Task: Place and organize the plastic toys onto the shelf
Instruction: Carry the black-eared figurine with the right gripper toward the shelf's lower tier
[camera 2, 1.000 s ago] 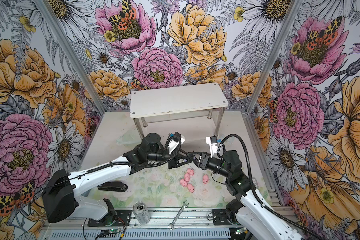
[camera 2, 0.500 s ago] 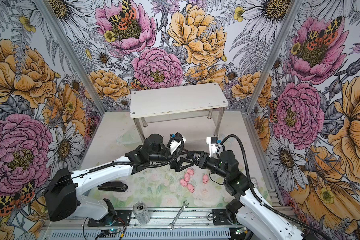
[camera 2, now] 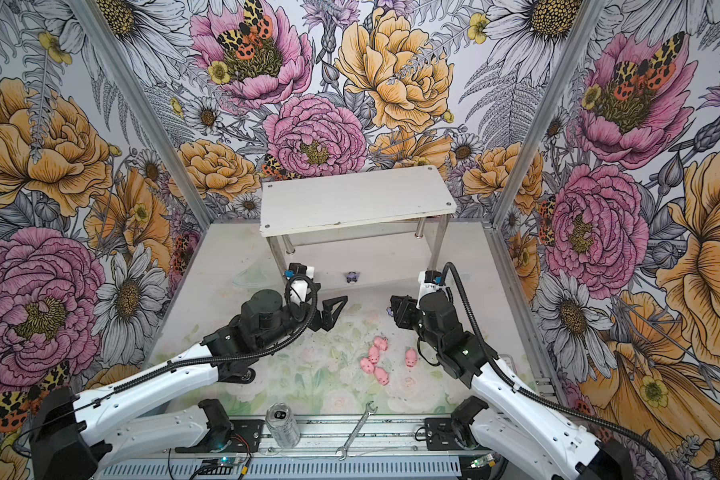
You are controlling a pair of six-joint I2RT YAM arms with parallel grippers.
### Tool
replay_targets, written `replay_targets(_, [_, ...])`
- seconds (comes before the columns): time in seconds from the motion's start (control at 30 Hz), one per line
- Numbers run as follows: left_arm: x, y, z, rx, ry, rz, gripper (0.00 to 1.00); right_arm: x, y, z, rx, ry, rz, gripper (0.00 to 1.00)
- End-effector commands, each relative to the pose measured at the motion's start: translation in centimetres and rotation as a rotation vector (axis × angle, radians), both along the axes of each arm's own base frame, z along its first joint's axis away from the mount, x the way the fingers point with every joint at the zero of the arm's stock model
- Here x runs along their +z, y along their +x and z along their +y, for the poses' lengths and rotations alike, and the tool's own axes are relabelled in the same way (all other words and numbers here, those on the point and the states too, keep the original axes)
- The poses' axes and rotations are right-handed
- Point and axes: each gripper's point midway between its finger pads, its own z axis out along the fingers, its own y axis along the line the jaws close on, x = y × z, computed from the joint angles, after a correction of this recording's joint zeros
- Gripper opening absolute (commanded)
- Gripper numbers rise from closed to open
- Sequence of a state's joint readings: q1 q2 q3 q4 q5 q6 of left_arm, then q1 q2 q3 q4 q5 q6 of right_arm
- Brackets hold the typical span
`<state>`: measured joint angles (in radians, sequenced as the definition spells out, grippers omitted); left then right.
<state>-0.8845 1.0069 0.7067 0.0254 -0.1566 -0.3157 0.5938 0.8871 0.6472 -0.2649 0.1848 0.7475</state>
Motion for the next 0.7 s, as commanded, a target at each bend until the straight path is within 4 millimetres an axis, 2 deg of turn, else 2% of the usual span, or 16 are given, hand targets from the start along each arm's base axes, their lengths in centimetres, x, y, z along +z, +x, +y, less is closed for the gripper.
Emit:
replay_targets(0.0, [-0.6, -0.1, 2.3, 0.11, 0.023, -0.001, 0.98, 1.2, 3.0, -4.2, -0.252, -0.251, -0.086, 0.0])
replay_targets(0.1, [-1.4, -0.8, 3.9, 0.154, 0.043, 0.008, 0.98, 1.2, 5.0, -4.7, -0.325, -0.368, -0.093, 0.0])
replay_targets(0.23, [-2.2, -1.7, 6.1, 0.2, 0.031, 0.026, 0.98, 0.9, 7.6, -3.5, -0.325, -0.432, -0.09, 0.0])
replay_targets(0.5, [-3.3, -3.5, 9.4, 0.244, 0.004, 0.051, 0.98, -2.2, 12.6, -1.6, -0.308, -0.423, -0.022, 0.0])
replay_targets(0.67, [-4.1, -3.9, 10.2, 0.257, 0.008, 0.063, 0.99, -3.9, 15.3, -1.4, -0.33, -0.43, -0.013, 0.0])
